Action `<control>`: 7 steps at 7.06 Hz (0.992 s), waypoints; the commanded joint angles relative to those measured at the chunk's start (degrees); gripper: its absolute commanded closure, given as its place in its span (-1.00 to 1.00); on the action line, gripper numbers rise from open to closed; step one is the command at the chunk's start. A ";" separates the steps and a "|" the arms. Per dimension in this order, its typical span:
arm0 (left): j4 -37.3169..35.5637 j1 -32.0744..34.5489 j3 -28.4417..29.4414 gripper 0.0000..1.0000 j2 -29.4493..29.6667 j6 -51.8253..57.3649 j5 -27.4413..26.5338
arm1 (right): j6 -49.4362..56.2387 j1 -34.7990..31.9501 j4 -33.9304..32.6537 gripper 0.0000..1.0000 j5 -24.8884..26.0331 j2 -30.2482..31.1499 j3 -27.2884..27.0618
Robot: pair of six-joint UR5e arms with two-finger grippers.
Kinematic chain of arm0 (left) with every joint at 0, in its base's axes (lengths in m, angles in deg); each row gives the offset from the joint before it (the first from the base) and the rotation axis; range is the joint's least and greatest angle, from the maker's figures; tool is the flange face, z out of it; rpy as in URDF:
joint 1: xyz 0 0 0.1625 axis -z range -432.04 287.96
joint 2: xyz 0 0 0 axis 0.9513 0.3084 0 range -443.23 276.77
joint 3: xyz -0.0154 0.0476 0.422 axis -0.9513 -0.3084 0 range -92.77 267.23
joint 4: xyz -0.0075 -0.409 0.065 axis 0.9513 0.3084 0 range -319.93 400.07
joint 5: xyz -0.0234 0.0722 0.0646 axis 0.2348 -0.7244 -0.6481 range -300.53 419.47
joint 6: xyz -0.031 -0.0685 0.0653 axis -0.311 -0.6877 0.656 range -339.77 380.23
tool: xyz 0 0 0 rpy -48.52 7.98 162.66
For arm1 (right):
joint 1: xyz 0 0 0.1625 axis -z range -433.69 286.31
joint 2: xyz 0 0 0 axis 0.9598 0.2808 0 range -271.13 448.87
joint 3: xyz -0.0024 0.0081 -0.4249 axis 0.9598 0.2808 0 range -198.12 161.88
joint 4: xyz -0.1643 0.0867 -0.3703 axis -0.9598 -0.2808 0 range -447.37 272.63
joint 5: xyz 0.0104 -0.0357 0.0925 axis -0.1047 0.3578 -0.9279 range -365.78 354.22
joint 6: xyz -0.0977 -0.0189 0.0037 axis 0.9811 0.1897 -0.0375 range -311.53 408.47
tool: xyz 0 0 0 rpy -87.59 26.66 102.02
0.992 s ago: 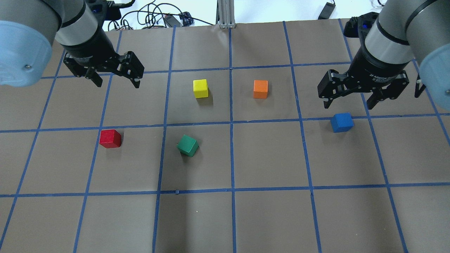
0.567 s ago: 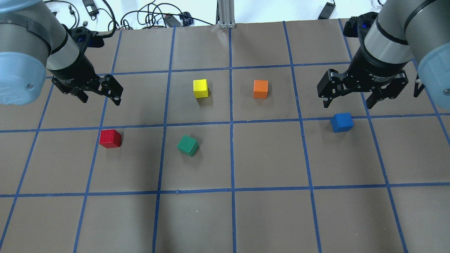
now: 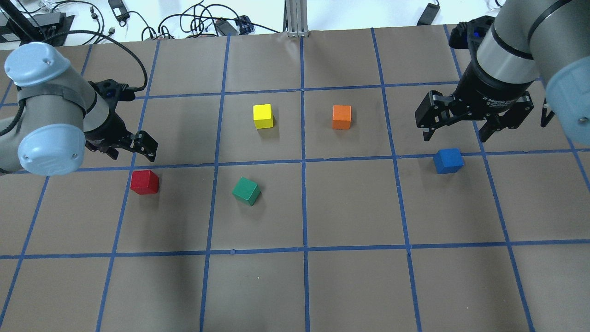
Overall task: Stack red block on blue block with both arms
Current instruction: 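Lower the left gripper onto the red cube and close on it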
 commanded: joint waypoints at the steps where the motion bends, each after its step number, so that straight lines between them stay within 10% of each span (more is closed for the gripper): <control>1: -4.27 -2.57 -3.13 -1.00 3.17 0.29 0.22 | 0.14 0.04 0.07 -1.00 0.09 -0.04 -0.21; 4: -11.54 -3.72 -7.69 -1.00 6.78 0.55 0.22 | 0.14 -0.04 -0.02 -1.00 -0.26 -0.21 -0.21; 6: -14.03 -3.99 -7.70 0.99 6.88 1.08 -0.31 | 0.14 -0.04 -0.63 -1.00 0.00 -0.65 -0.21; 7: -13.85 -3.29 -7.70 1.00 6.18 0.99 -0.31 | 0.23 -0.04 -0.64 -1.00 0.01 -0.83 -0.21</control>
